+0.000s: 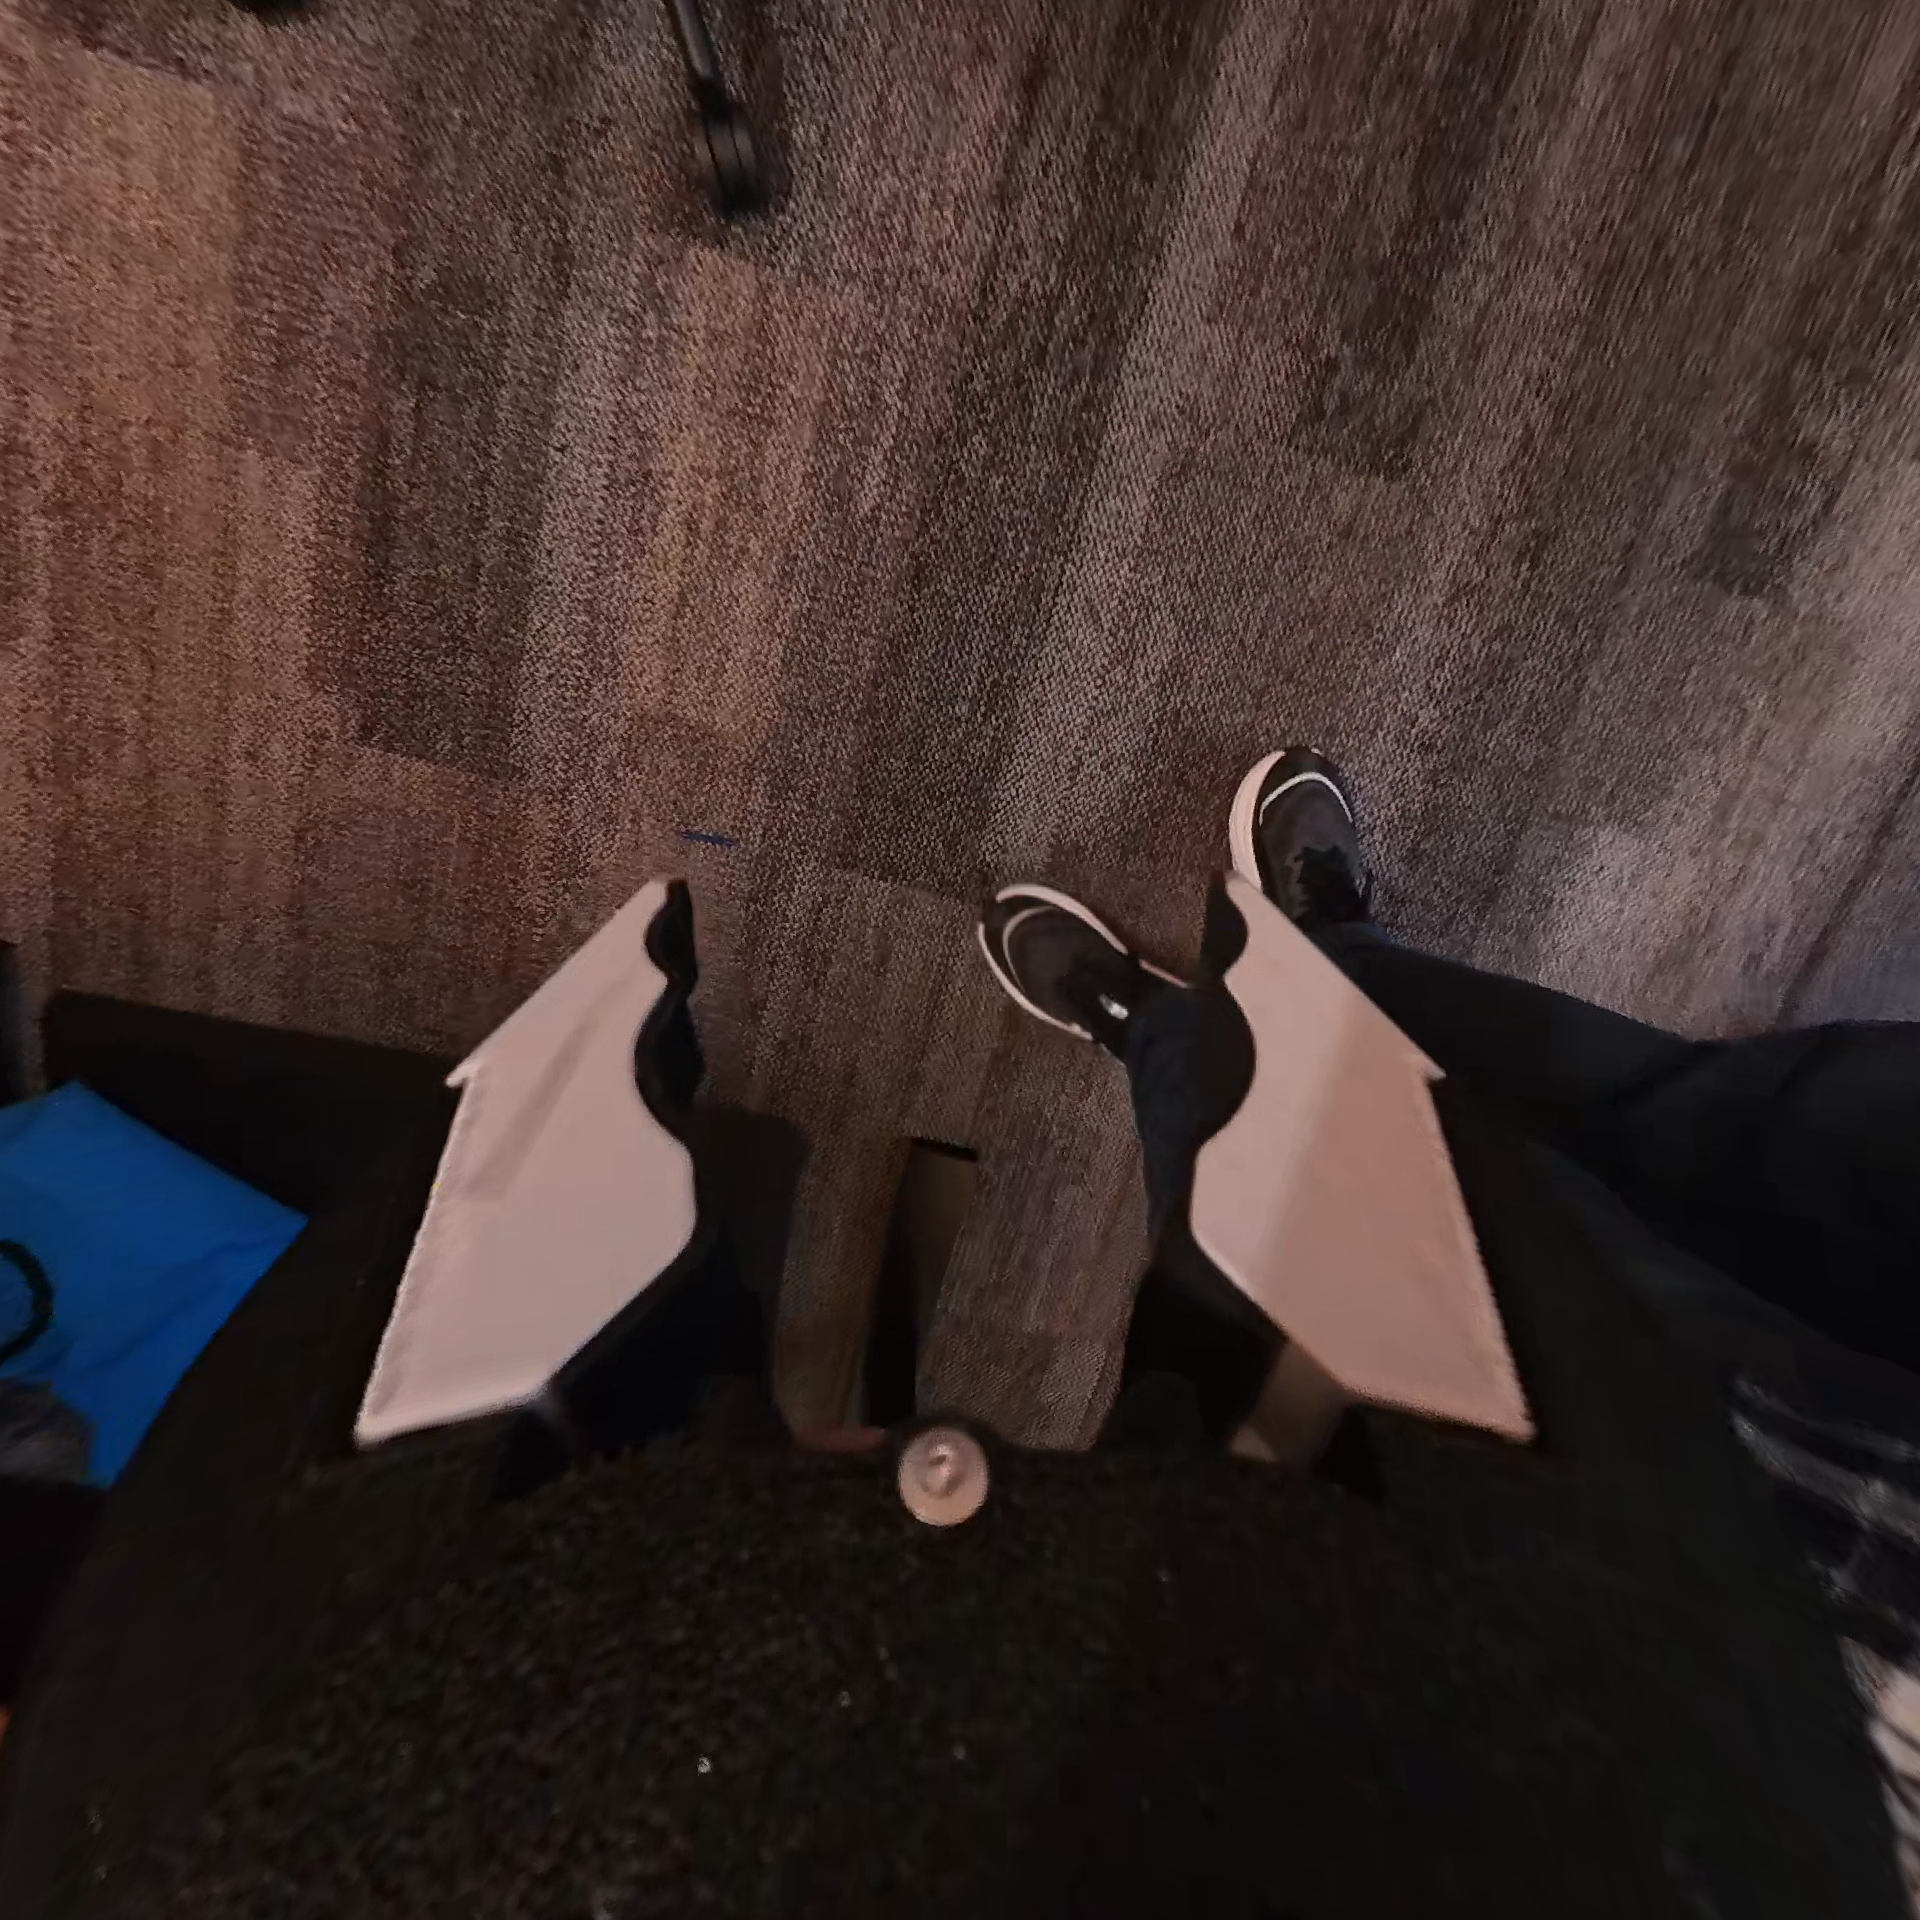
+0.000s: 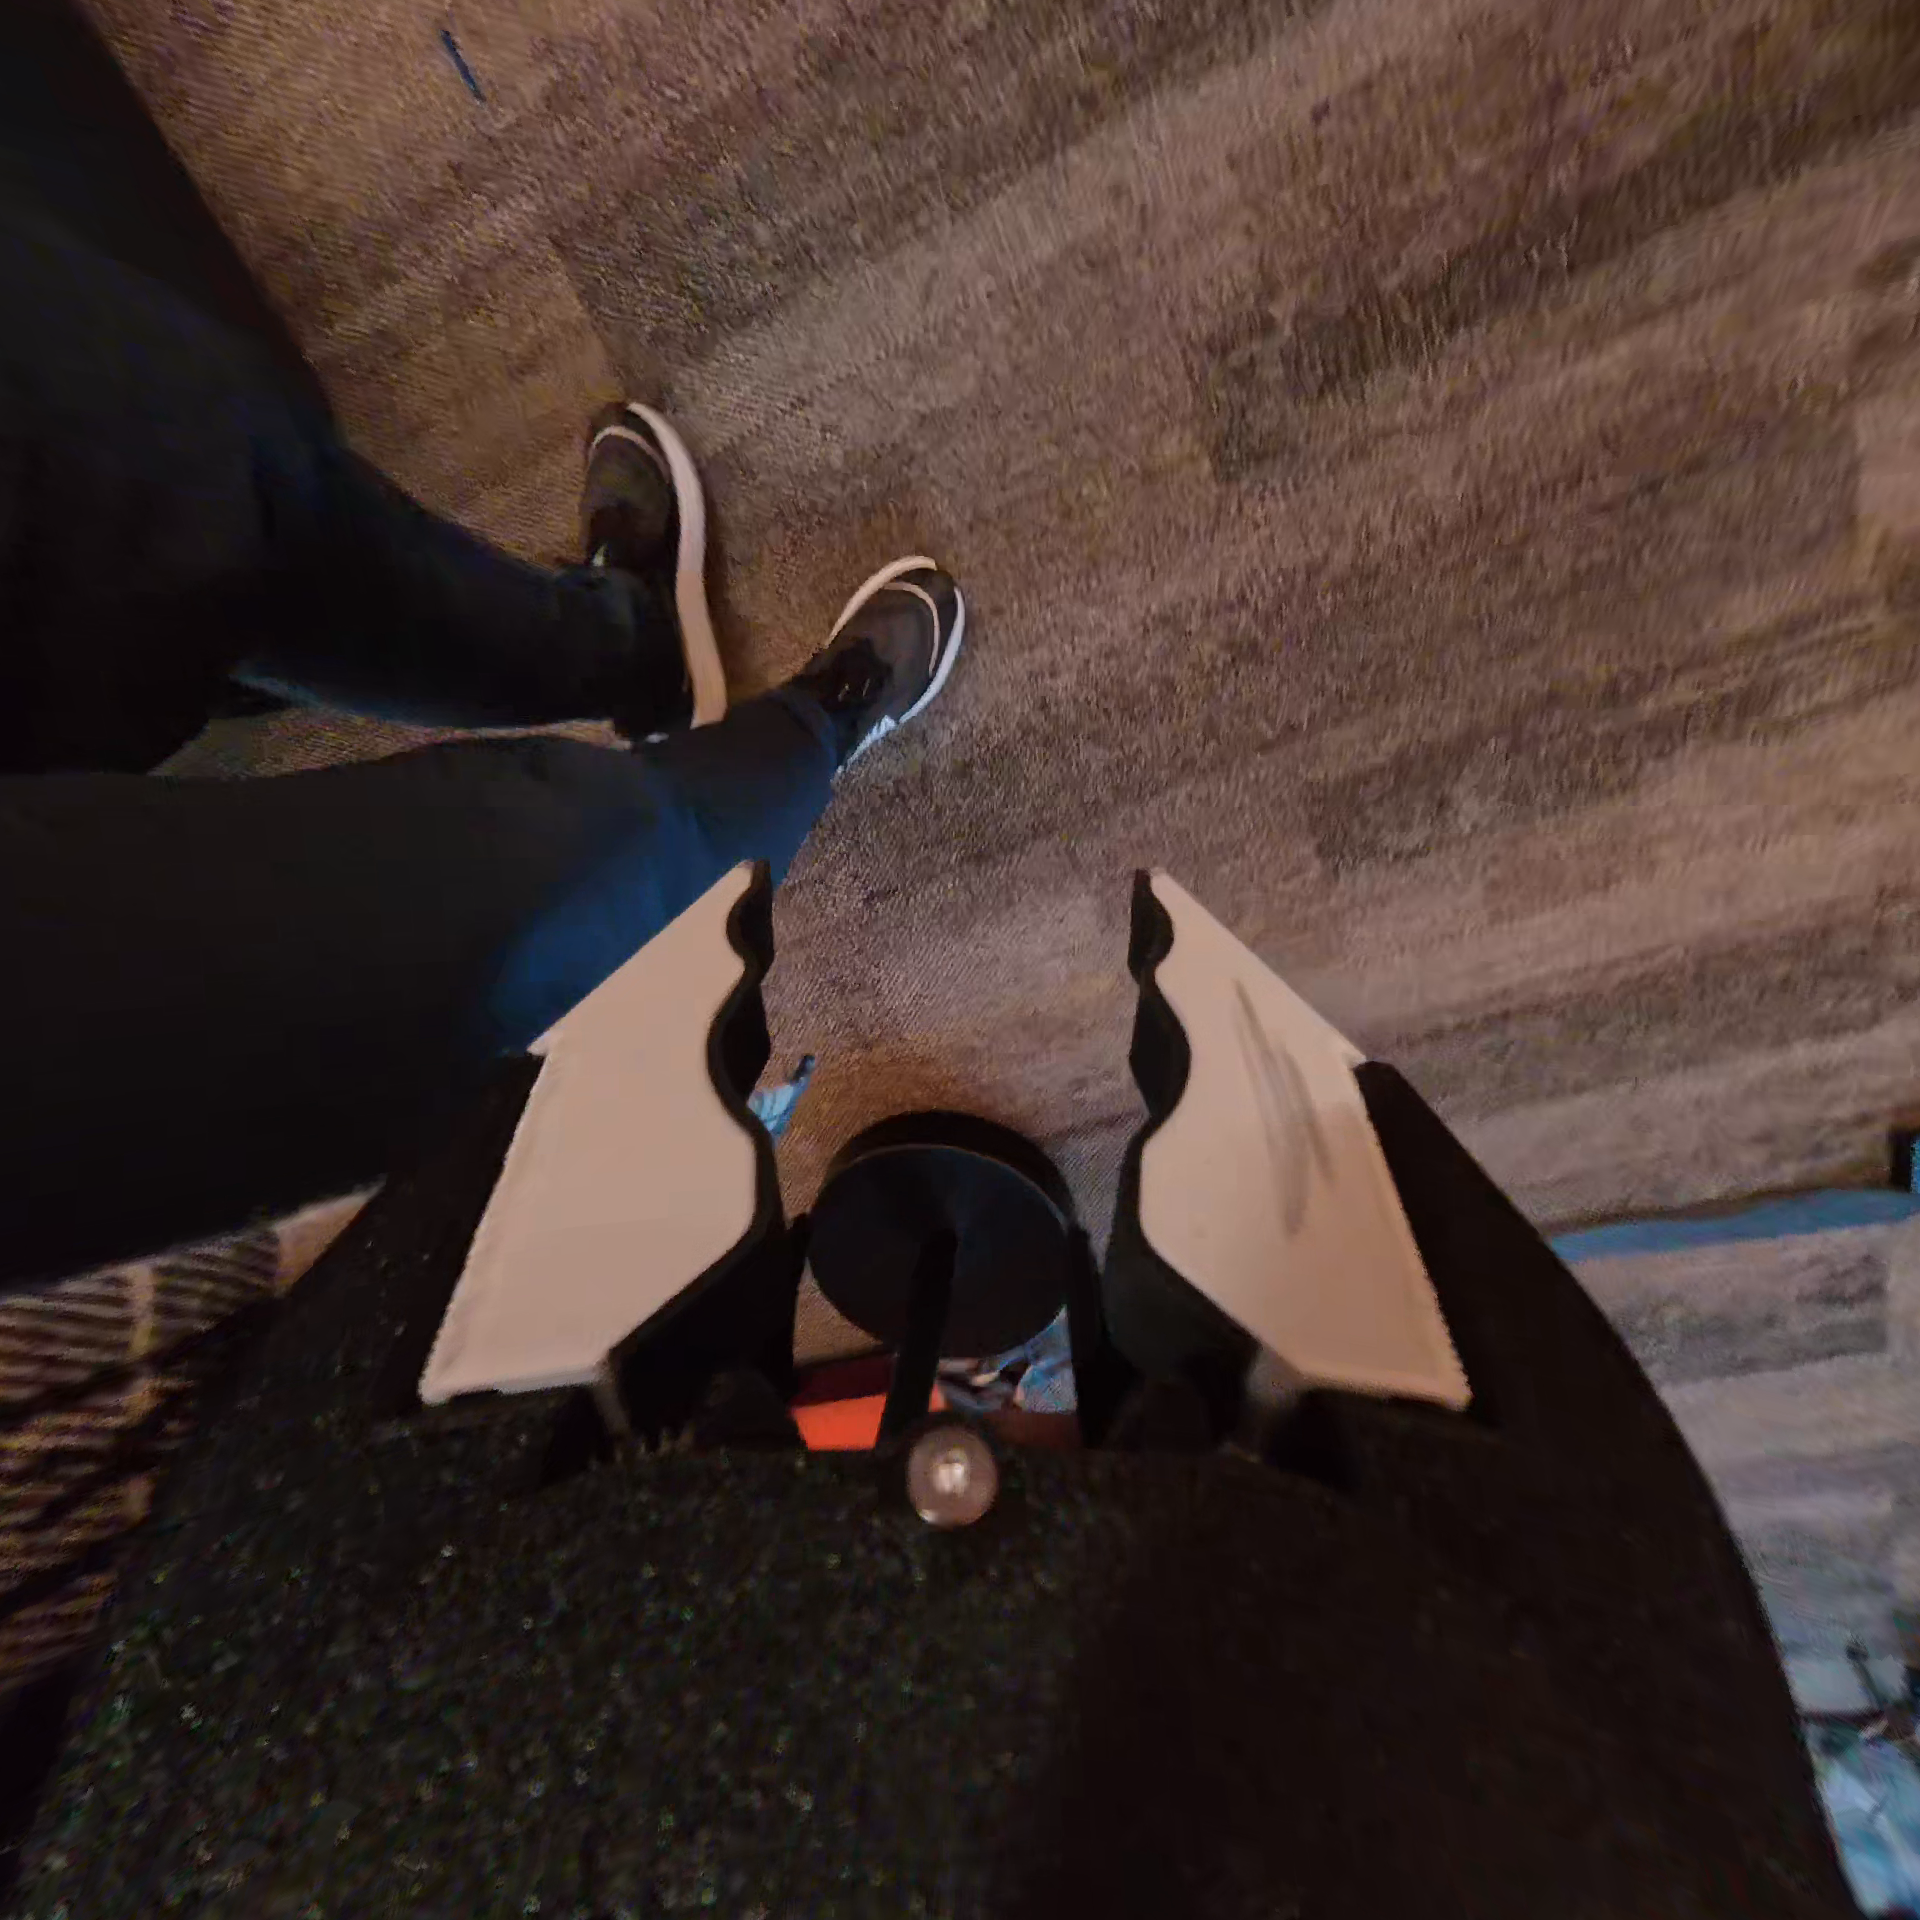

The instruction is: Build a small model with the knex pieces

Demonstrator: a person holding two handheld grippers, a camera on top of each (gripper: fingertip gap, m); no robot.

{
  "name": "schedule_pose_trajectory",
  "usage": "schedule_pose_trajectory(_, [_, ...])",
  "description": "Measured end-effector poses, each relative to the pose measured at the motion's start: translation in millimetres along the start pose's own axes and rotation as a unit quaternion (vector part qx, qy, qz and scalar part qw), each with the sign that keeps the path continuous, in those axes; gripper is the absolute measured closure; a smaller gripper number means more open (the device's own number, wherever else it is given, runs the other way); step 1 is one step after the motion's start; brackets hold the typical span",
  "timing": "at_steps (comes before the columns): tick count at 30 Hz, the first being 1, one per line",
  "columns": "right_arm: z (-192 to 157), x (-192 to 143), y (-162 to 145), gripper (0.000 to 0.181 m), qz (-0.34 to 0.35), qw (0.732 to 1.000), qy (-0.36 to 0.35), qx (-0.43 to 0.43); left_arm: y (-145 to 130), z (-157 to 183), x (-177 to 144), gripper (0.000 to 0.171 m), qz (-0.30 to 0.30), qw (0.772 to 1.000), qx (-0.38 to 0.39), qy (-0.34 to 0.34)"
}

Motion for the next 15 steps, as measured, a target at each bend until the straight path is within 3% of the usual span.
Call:
schedule_pose_trajectory(7, [-23,5,140,0.113,0.005,0.992,0.014,-0.121,2,-93,-29,0.069,0.026,0.994,-0.094,0.055])
schedule_pose_trajectory(12, [-49,10,247,0.113,0.016,0.985,0.007,-0.172,-9,-171,-16,0.070,0.016,0.984,-0.163,0.064])
schedule_pose_trajectory(15, [-73,12,306,0.113,0.020,0.982,0.011,-0.187,-1,-212,-7,0.075,0.021,0.978,-0.195,0.064])
Point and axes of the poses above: each gripper's, where its closed fingertips meet, x out along the fingers, y out of its top, z = x × y across the jaws, the point moved 10 cm from there along -x, back along the fingers, and after that the axes turned 12 degrees about y, right-handed, at the moved point
